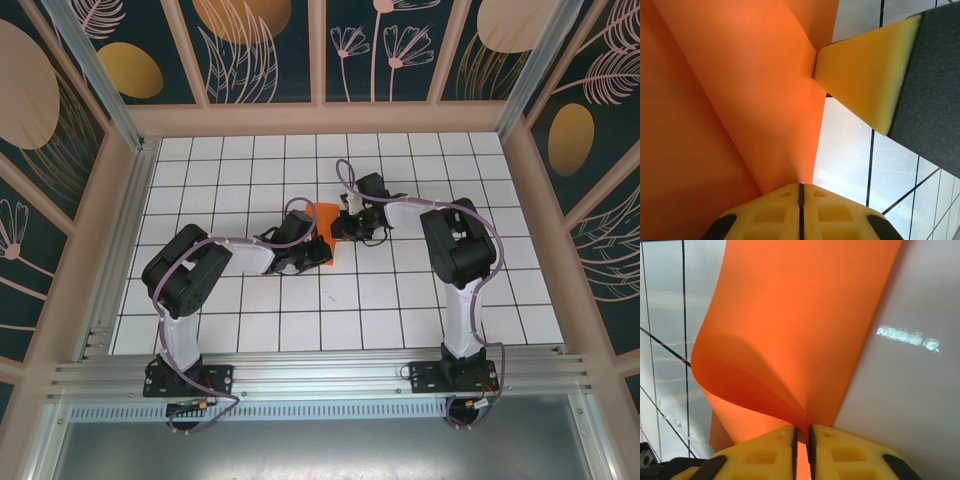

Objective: Fold a paper plane with a square sheet of paper (pick it up from the middle)
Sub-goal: Fold the triangle a second time at the center of the table.

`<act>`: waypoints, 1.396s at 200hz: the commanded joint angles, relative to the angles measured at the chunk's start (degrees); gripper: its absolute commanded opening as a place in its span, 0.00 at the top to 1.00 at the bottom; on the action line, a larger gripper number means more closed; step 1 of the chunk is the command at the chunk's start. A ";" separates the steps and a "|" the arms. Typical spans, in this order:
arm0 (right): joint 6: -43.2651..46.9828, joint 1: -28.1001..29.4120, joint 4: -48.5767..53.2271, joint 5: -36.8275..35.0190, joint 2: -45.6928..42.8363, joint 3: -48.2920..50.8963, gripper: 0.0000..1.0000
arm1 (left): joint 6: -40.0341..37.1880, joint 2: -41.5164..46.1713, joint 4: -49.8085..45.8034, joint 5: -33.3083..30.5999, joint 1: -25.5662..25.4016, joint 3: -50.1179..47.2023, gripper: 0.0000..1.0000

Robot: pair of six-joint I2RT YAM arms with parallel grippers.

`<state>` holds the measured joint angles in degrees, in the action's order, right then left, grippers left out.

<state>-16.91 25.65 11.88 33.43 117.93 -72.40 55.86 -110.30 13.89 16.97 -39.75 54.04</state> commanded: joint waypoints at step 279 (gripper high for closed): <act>-4.80 3.20 -8.39 -5.30 -9.01 10.13 0.95 | 2.79 -0.10 -3.87 -4.30 0.18 -0.92 0.97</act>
<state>-21.43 28.56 2.13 26.59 107.50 -63.40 57.69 -110.19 13.50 15.79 -39.75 54.08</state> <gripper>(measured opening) 0.057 0.047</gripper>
